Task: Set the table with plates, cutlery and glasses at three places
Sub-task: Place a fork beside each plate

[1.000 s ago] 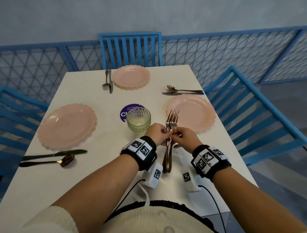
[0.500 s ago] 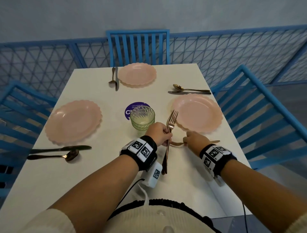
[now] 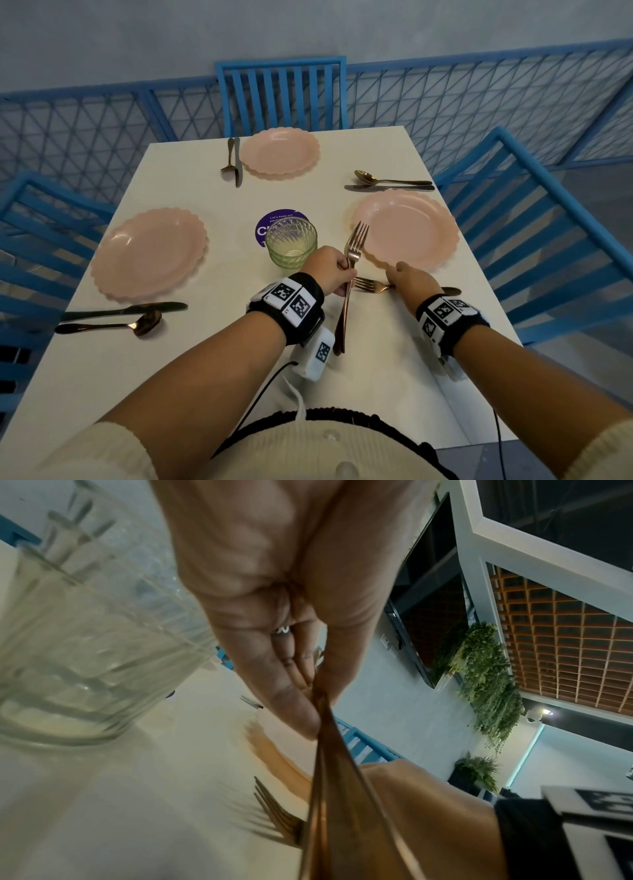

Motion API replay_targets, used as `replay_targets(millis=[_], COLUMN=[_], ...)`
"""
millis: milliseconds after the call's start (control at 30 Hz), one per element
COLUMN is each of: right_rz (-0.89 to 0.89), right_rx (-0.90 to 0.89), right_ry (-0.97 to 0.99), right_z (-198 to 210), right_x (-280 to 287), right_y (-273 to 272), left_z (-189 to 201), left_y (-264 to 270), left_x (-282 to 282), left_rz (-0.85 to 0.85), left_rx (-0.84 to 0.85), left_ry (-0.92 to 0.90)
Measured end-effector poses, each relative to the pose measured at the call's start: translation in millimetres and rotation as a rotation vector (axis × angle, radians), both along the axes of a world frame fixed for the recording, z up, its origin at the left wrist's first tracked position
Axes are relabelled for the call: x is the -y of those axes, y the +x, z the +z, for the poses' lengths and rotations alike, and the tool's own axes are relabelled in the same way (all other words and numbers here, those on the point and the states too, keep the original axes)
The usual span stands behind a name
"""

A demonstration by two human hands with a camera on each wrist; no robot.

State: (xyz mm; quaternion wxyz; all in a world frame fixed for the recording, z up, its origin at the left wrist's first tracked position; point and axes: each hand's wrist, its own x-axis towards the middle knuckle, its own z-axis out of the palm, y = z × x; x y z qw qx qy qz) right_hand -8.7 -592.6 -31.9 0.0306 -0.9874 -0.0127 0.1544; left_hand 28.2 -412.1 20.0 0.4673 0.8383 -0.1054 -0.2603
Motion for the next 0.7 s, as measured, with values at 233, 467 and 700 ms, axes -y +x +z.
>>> replay_targets(millis=[233,467,700], right_rz=[0.010,-0.010,-0.033], right_rx=[0.022,0.053,0.079], right_ry=[0.031,0.032,0.010], right_z=[-3,-2,-2], right_x=[3,18,24], right_y=[2,4,6], left_z=[1,7,9], left_y=[3,2,2], left_x=[-1,-4,-6], left_rz=[0.018,-0.013,-0.008], left_rx=[-0.021,0.005,-0.001], left_ry=[-0.018,0.002,0.004])
